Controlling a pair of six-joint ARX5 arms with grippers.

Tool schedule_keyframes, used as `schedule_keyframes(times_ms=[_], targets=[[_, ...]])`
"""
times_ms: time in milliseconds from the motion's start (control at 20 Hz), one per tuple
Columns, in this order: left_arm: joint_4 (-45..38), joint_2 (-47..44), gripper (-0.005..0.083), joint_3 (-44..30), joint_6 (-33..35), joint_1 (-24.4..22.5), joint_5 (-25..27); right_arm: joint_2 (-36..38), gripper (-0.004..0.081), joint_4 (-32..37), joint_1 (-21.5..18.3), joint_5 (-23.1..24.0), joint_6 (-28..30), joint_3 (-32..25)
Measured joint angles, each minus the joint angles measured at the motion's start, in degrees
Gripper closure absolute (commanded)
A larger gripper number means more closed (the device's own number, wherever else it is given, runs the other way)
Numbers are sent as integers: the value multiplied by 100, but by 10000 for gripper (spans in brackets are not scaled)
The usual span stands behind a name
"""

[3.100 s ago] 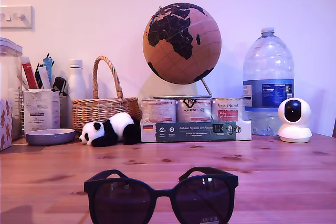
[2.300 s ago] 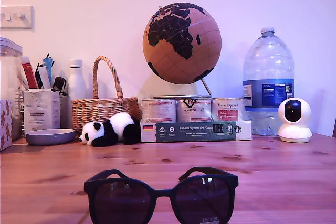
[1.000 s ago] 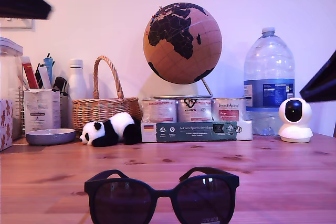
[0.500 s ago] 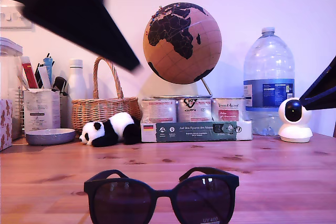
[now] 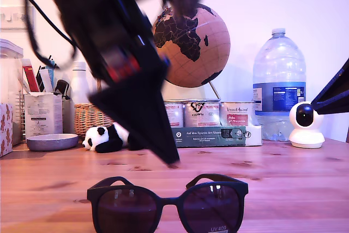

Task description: Pick up the sunglasses and close them, then place them back on the table

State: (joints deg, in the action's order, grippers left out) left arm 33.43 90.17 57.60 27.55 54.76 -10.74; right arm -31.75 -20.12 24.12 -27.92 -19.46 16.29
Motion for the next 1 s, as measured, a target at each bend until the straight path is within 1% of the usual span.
schedule_keyframes(times_ms=[200,450,500,700,850,950,1000], targets=[[103,490,437,63,122,105,9,0,780,2,0,0,0,0],[127,785,440,63,382,223,310,0,780,0,0,0,0,0],[129,802,454,63,424,223,343,0,780,-2,0,0,0,0],[83,817,608,63,437,221,343,0,780,-2,0,0,0,0],[-87,817,637,63,437,221,153,0,780,-2,0,0,0,0],[-149,817,764,63,437,223,74,0,779,0,0,0,0,0],[-153,817,799,63,437,223,74,0,778,-2,0,0,0,0]])
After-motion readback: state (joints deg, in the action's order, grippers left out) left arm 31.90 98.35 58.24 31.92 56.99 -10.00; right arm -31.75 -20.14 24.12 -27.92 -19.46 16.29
